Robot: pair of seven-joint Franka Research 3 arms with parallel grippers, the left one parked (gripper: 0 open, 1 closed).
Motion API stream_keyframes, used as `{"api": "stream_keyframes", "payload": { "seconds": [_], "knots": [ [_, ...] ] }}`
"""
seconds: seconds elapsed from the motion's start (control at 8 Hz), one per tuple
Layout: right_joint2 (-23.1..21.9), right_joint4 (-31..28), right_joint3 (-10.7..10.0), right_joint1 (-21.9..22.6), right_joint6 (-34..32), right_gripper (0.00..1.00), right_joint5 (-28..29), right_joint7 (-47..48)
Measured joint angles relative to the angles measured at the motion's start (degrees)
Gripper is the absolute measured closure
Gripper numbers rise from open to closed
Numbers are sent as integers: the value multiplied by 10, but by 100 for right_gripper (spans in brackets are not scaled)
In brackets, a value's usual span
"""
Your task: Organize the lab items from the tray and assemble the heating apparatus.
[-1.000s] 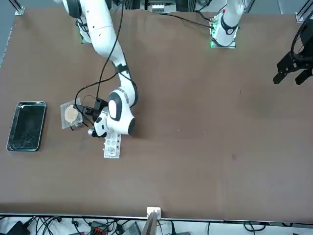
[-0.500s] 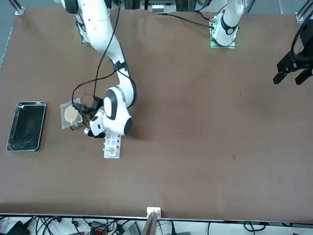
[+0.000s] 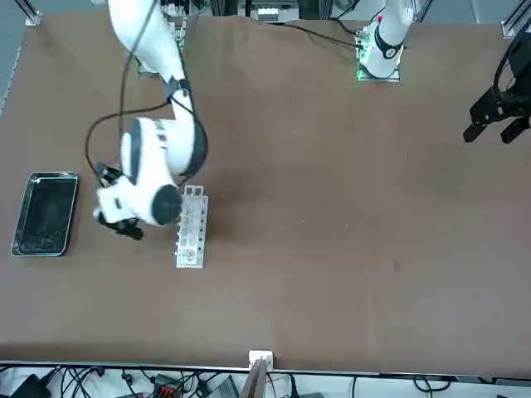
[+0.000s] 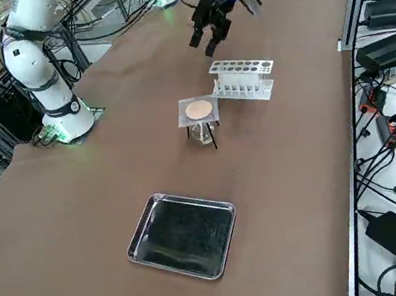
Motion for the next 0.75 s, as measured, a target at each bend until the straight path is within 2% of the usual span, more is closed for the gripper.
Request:
{"api": "stream_keyframes", "payload": {
  "seconds": [0.12, 0.25, 0.5, 0.75],
  "knots": [
    [-19, 6, -24, -2, 1, 0, 23, -11],
    [-43, 8, -39, -8, 1, 0, 40, -32],
    [-97, 11, -50, -44, 2, 0, 58, -102],
    [-160, 12, -52, -104, 3, 0, 100, -194]
  ]
}}
